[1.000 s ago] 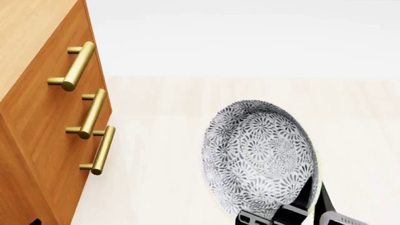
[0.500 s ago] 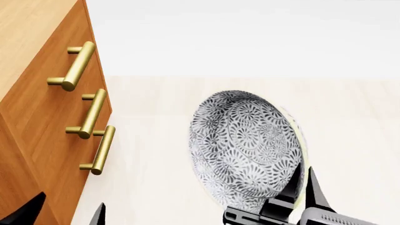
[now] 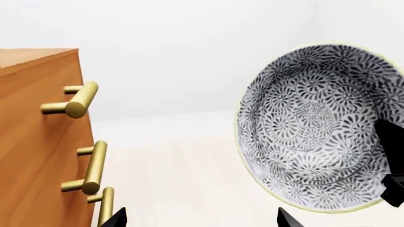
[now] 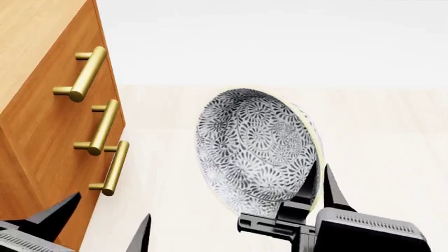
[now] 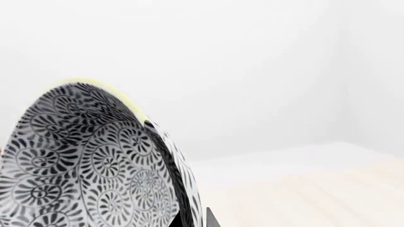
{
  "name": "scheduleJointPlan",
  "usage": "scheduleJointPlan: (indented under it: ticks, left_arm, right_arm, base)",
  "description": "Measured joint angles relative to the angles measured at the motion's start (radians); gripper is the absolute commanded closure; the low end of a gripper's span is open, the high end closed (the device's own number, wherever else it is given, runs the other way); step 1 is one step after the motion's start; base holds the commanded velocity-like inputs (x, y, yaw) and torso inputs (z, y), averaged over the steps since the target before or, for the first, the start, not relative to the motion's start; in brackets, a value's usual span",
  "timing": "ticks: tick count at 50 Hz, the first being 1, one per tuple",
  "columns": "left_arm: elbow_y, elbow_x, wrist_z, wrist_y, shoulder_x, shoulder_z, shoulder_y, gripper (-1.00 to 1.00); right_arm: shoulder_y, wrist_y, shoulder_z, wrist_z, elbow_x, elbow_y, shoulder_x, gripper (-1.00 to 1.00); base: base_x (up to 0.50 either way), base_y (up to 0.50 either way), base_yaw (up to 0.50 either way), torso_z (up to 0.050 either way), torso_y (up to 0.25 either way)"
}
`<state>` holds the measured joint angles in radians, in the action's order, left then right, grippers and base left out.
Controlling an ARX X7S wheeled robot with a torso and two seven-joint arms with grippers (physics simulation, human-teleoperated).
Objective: Put the bowl on top of the cabinet.
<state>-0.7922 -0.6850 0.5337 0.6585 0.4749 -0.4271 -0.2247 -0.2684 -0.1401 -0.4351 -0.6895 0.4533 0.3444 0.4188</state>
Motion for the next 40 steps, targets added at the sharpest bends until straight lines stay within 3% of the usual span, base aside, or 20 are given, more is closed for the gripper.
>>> scheduleJointPlan:
  ticks: [25,40]
  left_arm:
    - [-0.119,-0.153,0.161,0.271,-0.047,-0.009,-0.217,-1.00]
    - [-0.107,-0.181,0.170,0.289,-0.038,0.008,-0.258,-1.00]
  right_arm:
    - [-0.104,0.130,-0.062,0.297,0.082,-0.195,-0.017,1.00]
    - [-0.086,0.164,-0.059,0.341,0.103,-0.190,0.009,1.00]
  base:
    - [0.00,0.00,0.00,0.000,0.001]
    - [0.00,0.00,0.00,0.000,0.000]
